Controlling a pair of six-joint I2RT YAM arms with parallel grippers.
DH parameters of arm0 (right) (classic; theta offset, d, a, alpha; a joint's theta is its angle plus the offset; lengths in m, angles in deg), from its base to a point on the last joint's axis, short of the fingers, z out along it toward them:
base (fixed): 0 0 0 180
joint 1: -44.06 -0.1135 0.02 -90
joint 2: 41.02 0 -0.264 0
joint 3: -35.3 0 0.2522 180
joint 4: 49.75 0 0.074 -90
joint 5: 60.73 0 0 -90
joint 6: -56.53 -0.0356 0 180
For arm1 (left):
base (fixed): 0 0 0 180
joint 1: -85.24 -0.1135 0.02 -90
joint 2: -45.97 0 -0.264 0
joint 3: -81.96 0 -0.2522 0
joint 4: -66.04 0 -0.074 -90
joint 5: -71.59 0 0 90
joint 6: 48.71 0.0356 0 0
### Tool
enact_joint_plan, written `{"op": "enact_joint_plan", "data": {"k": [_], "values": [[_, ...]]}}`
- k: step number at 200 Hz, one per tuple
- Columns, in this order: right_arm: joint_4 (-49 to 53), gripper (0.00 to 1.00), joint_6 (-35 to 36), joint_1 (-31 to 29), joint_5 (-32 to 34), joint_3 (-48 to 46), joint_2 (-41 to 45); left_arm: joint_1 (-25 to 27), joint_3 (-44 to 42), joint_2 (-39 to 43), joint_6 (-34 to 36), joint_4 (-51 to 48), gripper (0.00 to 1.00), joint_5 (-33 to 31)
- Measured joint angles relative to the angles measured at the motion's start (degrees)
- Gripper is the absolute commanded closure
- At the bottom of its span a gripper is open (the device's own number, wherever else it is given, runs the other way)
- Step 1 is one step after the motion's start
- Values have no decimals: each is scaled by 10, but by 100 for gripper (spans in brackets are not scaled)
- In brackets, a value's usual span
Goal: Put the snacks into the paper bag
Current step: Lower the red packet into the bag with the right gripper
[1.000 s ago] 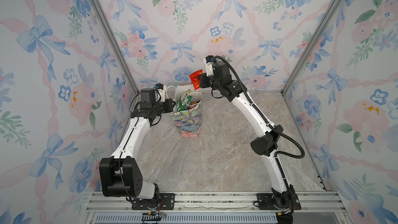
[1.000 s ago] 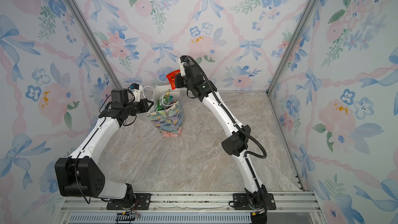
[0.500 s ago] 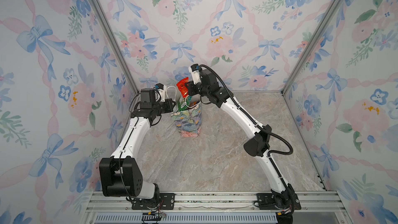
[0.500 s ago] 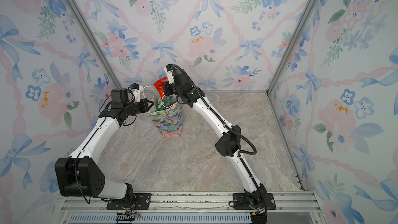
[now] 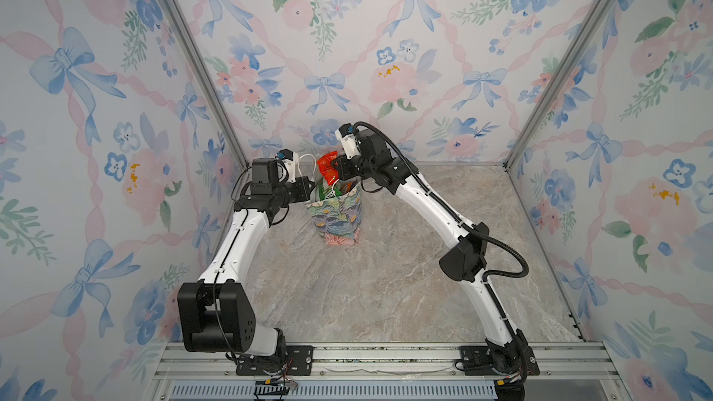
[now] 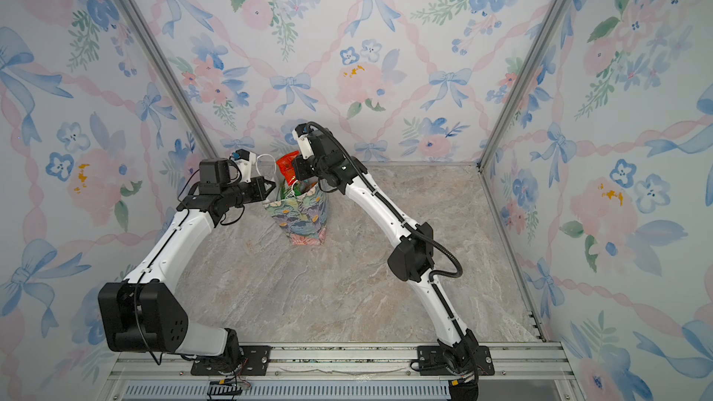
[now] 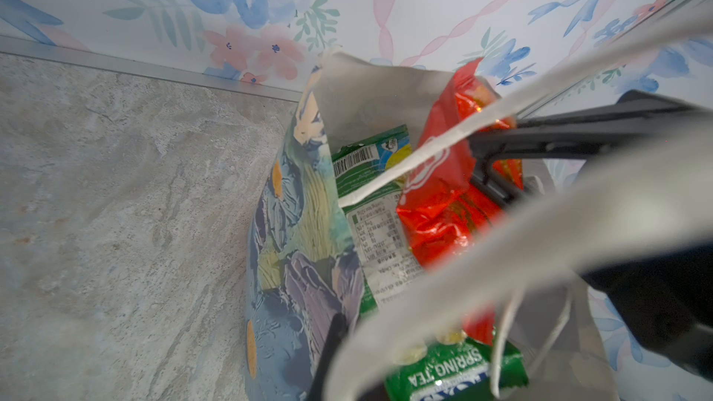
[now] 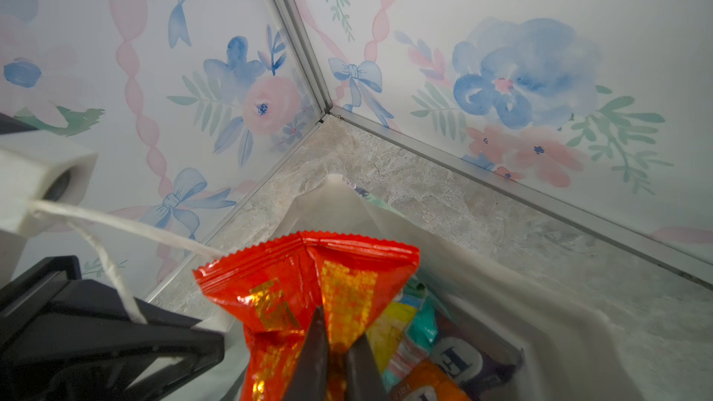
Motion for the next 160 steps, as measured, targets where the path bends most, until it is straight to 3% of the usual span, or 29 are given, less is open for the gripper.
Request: {"op": "enact_joint_plan", "data": {"k": [55,93,119,139,160], "values": [[46,95,5,-1,15,-7,9,0,0,0,0,0,100,0],[73,87,9,-4,40,-7,9,0,0,0,0,0,100,0],[89,65,11,-4,47,-3,9,0,0,0,0,0,100,2],[97,36,9,-4,48,8,9,0,0,0,0,1,100,4],[91,26,9,-4,48,17,11,0,0,0,0,3,100,6]]}}
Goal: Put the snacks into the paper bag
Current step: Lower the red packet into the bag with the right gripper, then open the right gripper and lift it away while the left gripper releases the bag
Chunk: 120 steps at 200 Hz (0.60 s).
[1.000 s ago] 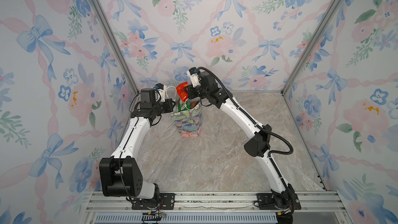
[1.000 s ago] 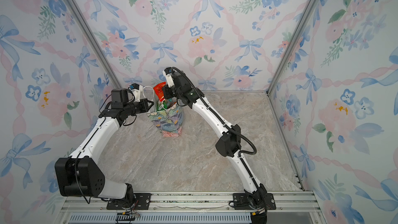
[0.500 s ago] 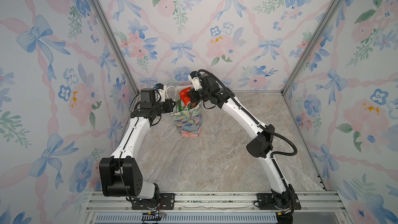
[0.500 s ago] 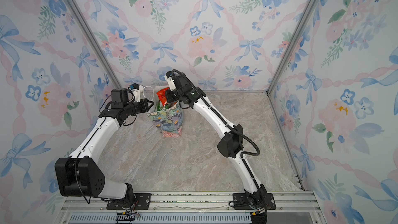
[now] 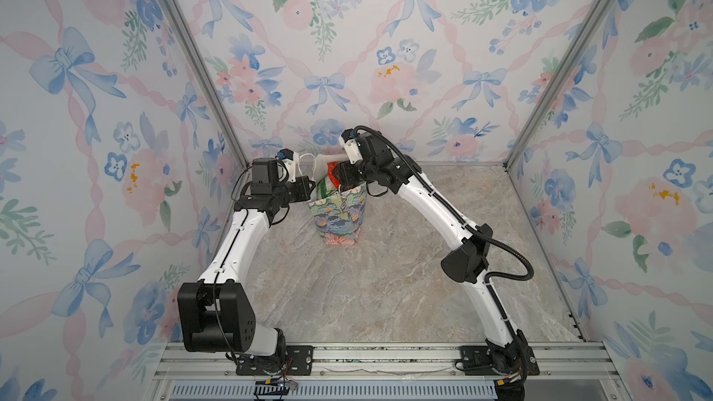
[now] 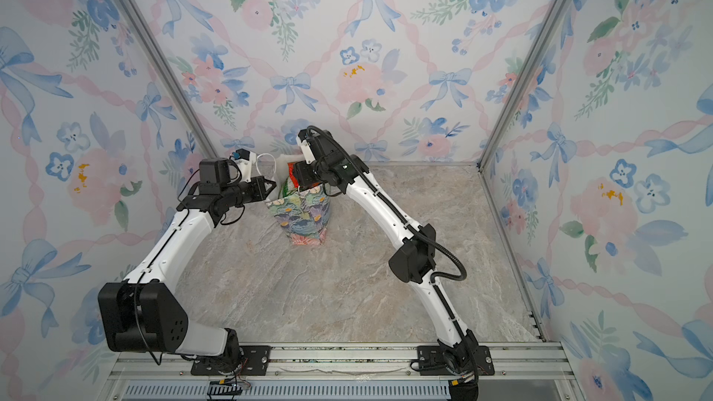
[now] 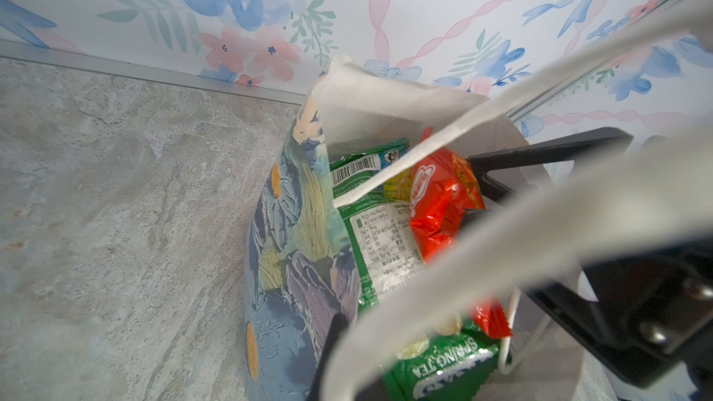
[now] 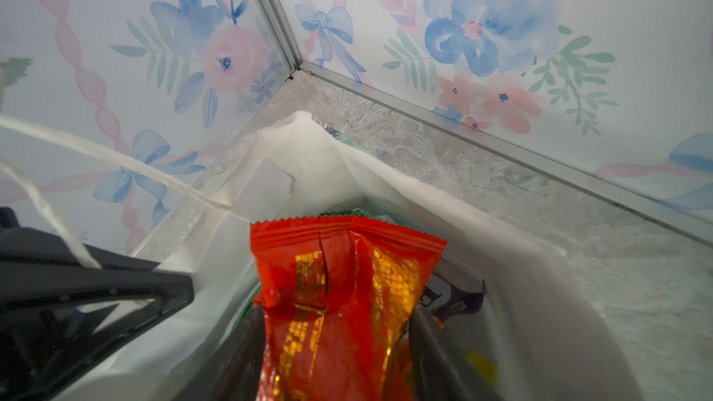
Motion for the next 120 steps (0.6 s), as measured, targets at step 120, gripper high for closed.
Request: {"op": "enact_joint_plan", "data": {"k": [120], "values": [[-18,5,-1,10,6,-19,116,0,0,0,0,-3,100,0]]}}
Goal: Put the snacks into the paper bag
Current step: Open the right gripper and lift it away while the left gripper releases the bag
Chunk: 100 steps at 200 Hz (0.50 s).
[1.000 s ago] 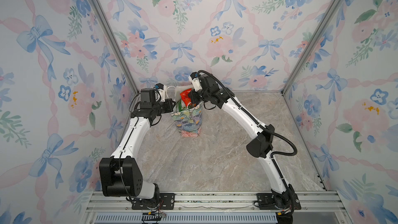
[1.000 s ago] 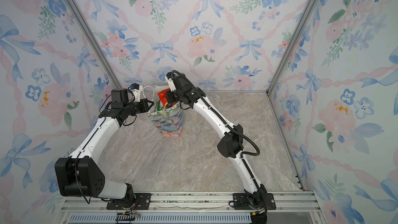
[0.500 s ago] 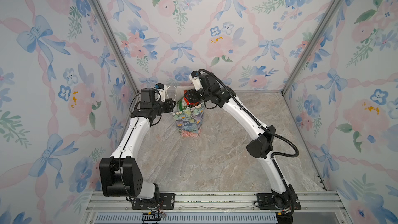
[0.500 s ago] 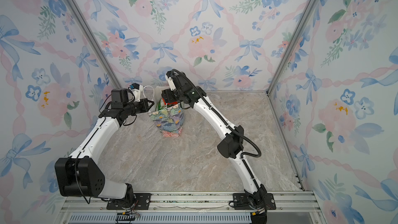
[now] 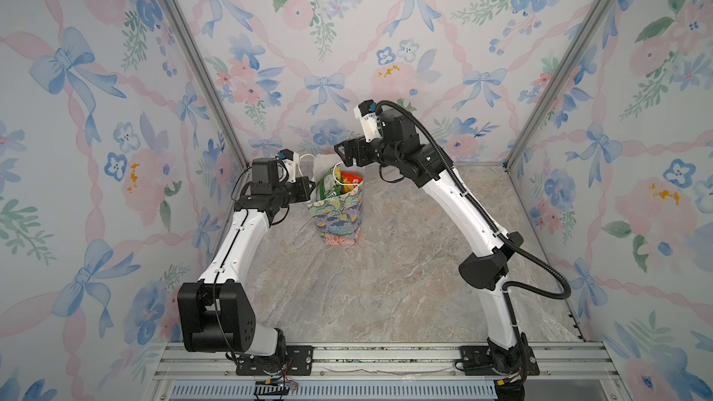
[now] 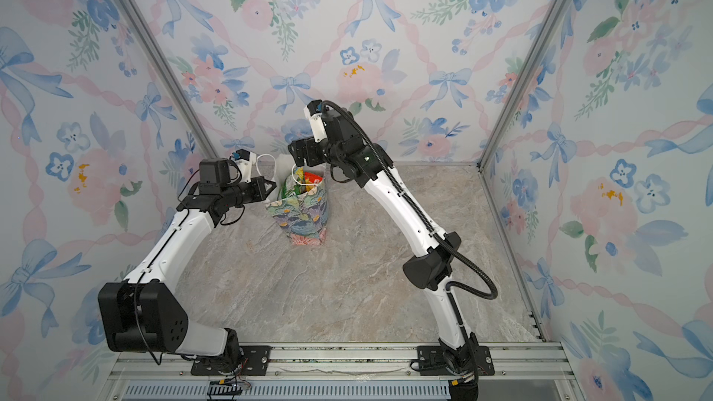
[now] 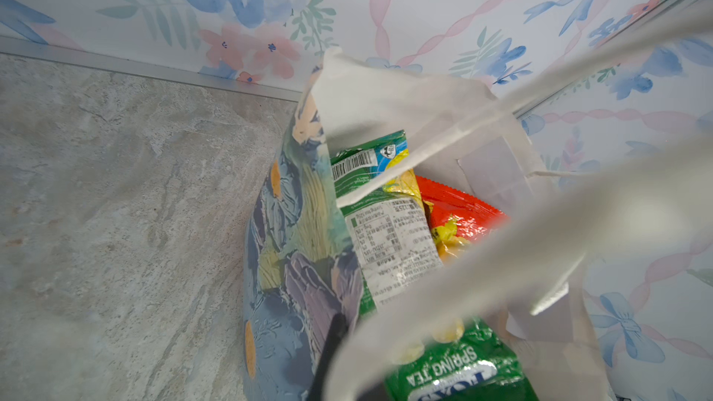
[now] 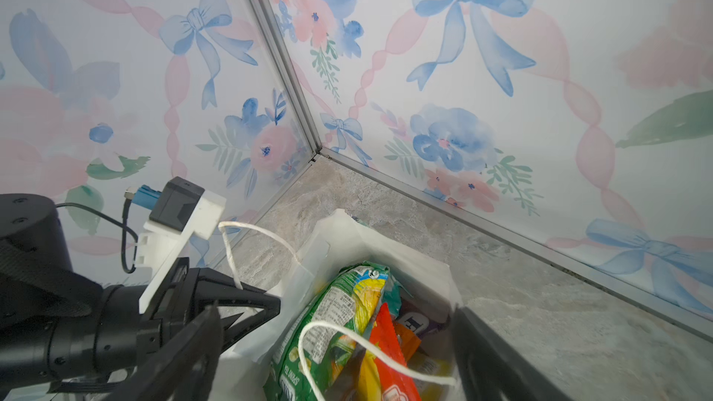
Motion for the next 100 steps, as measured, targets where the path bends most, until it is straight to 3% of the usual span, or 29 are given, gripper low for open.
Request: {"op": "enact_joint_plan", "data": {"k": [24,32,67,81,91,100], "values": [[4,2,0,0,0,-58,30,0,0,0,0,0,100,0],[1,2,0,0,0,-88,45,0,0,0,0,0,93,0],[-42,2,-7,7,1,-282,150,0,1,0,3,2,41,2],[-66,3,-15,16,3,-351,196,0,2,0,3,2,15,3],[-84,3,-21,26,3,-389,228,0,2,1,2,2,3,5],[-101,3,-27,38,5,-417,253,0,2,5,5,3,2,5]]}}
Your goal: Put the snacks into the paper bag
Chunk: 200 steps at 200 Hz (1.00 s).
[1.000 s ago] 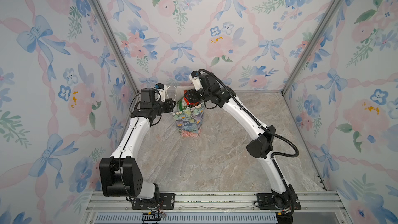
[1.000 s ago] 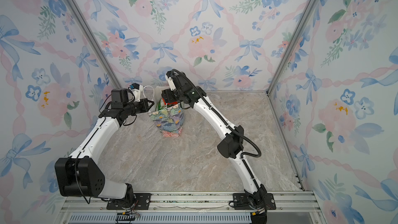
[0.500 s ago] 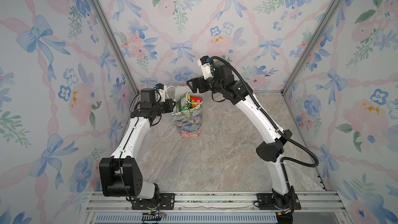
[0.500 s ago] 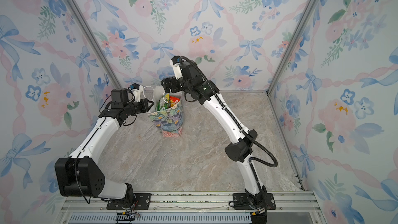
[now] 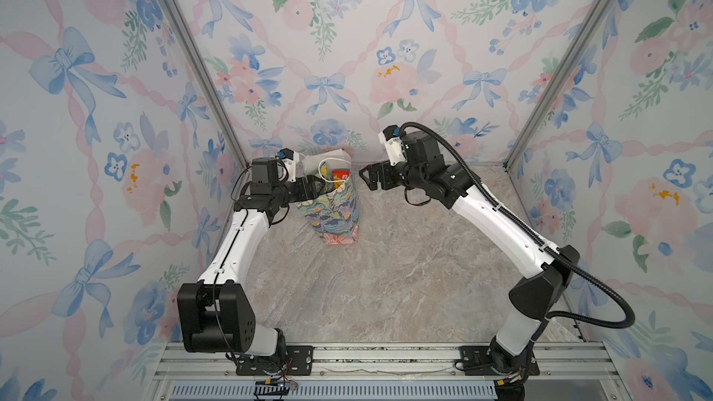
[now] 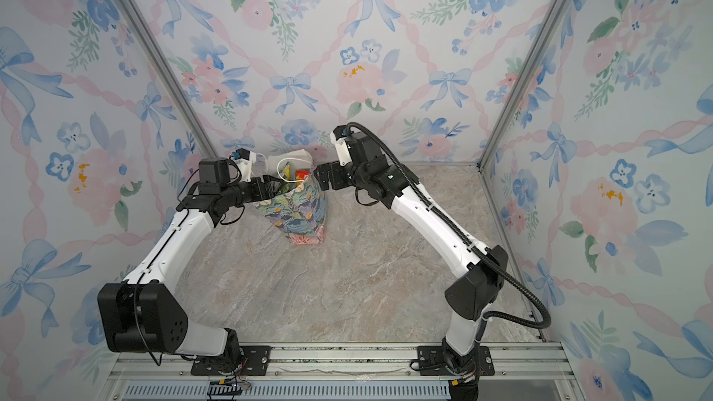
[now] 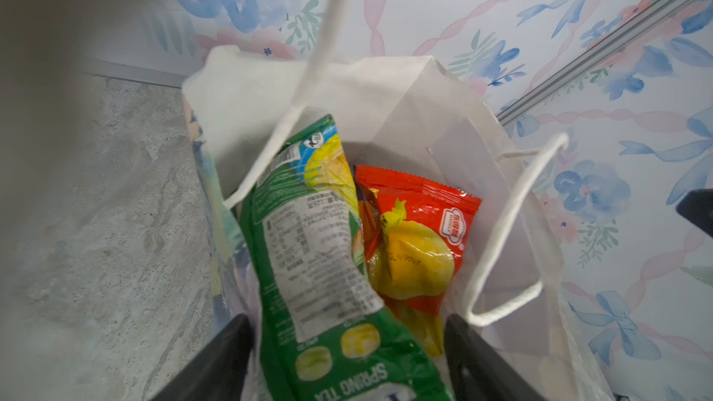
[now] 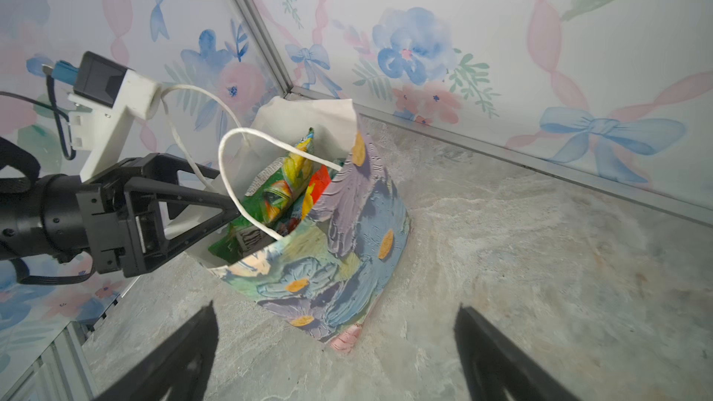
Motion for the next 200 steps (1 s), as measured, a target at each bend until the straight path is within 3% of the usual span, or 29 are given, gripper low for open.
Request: {"op": "enact_joint_plan", "data": {"k": [87,171,200], "values": [[-112,3,-32,91,10,-169,163,0,25,70,-3,-2,2,-27],[-149,3,-56,147,2,-245,205,0,27,147,-6,4,2,-96],[-153,3,-61,147,-7,-251,205,1,20,112,-29,25,16,-80]]}}
